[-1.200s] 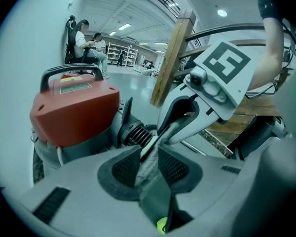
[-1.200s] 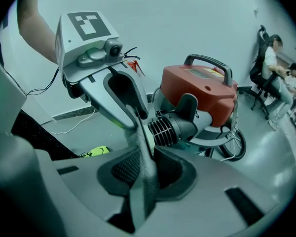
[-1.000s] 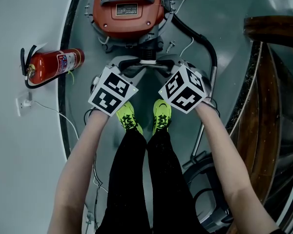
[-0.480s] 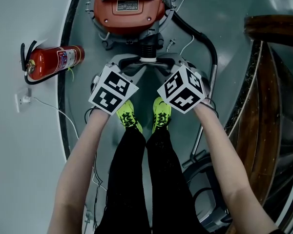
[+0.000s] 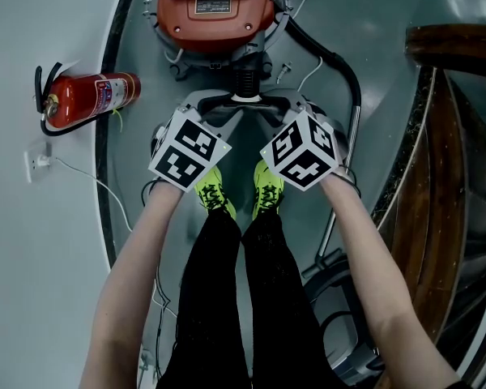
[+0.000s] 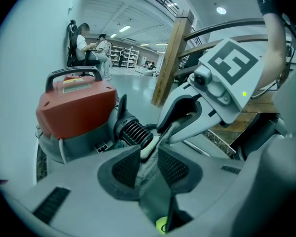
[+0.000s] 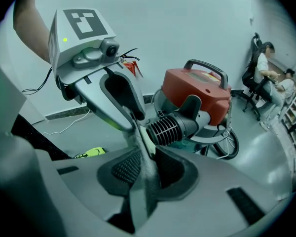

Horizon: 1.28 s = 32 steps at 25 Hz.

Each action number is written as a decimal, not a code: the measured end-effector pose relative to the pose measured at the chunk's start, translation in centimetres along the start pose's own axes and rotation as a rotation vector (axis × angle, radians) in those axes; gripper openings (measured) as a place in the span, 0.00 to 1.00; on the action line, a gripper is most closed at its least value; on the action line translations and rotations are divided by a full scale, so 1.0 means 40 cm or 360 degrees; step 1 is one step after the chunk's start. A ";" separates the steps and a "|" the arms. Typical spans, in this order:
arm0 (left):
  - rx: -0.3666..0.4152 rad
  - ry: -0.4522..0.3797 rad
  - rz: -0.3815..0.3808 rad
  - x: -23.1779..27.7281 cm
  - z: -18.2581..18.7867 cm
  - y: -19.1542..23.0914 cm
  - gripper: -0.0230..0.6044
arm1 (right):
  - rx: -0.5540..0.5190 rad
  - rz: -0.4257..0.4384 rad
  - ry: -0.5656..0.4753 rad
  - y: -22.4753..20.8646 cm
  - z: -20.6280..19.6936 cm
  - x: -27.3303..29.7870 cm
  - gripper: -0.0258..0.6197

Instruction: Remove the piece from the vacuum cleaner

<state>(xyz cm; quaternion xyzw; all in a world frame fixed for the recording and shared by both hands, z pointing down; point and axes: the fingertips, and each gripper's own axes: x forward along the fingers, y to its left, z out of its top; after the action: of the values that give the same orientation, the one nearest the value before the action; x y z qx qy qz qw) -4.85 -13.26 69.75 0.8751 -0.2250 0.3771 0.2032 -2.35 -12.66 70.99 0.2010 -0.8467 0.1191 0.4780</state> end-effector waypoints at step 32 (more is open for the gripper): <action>-0.0101 0.0072 -0.0089 -0.047 -0.116 -0.166 0.21 | 0.0107 0.0225 0.0039 0.191 -0.086 -0.042 0.15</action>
<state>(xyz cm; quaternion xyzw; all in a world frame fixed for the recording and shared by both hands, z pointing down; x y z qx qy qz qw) -5.00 -4.95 70.05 0.8654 -0.2077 0.3838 0.2464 -2.43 -4.14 71.25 0.1552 -0.8483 0.1833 0.4718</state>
